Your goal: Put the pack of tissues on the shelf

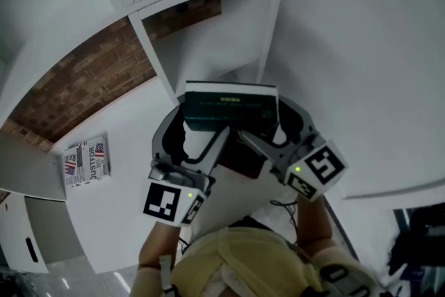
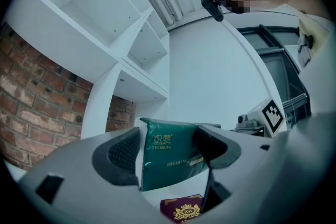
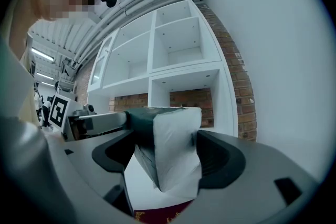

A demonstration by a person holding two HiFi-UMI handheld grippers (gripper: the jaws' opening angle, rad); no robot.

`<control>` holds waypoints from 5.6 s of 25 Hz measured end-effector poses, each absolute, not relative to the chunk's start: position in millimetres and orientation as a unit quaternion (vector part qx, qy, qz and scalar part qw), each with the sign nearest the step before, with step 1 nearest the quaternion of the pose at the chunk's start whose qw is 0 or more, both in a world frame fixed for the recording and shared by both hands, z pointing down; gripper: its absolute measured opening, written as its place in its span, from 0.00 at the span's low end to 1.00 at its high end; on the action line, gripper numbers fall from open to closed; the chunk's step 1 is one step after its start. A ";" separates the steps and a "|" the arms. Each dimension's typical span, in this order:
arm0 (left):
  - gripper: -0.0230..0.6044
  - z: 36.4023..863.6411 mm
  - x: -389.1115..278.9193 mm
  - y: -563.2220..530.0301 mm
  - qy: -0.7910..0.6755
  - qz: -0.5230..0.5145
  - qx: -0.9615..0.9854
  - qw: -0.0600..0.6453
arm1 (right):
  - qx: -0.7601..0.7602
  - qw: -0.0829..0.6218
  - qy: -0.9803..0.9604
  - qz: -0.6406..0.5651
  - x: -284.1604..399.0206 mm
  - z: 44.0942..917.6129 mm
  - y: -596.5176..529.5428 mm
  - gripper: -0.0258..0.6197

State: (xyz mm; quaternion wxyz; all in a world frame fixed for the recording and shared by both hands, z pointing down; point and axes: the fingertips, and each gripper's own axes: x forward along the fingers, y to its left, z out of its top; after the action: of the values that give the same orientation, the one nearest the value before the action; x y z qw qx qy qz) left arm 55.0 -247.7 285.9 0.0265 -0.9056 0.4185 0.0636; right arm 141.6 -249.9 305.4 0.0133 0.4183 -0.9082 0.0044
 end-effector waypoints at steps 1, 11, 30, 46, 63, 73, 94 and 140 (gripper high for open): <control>0.59 285.6 58.9 -254.0 0.422 0.063 -0.904 0.027 | 0.416 0.012 -0.909 0.005 145.5 305.5 -256.5 0.61; 0.59 285.5 77.1 -298.9 0.437 0.054 -0.897 0.034 | 0.408 -0.001 -0.913 -0.003 164.2 306.8 -303.4 0.61; 0.59 281.2 94.4 -361.2 0.466 0.024 -0.882 0.063 | 0.422 -0.043 -0.905 0.022 181.1 311.2 -366.3 0.61; 0.56 290.3 88.9 -378.0 0.511 -0.033 -0.852 0.107 | 0.519 -0.034 -0.854 0.016 185.5 326.3 -378.4 0.61; 0.56 289.1 59.3 -327.6 0.507 -0.043 -0.854 0.108 | 0.566 -0.032 -0.824 0.018 167.5 329.1 -382.9 0.61; 0.56 301.2 16.0 -299.5 0.527 -0.045 -0.844 0.090 | 0.583 -0.032 -0.811 0.010 147.6 330.4 -388.4 0.61; 0.56 323.0 -30.9 -280.0 0.558 -0.025 -0.829 0.039 | 0.618 -0.065 -0.783 -0.009 110.8 330.7 -387.9 0.61; 0.56 320.1 -71.4 -267.8 0.577 0.024 -0.816 0.021 | 0.473 -0.069 -0.878 -0.023 57.4 318.9 -337.0 0.61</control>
State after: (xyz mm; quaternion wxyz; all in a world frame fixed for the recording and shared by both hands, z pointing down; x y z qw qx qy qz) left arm -71.4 -267.8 320.1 0.0213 -0.8160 0.5772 0.0240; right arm 57.4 -337.0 318.9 -0.0687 0.4733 -0.8779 -0.0233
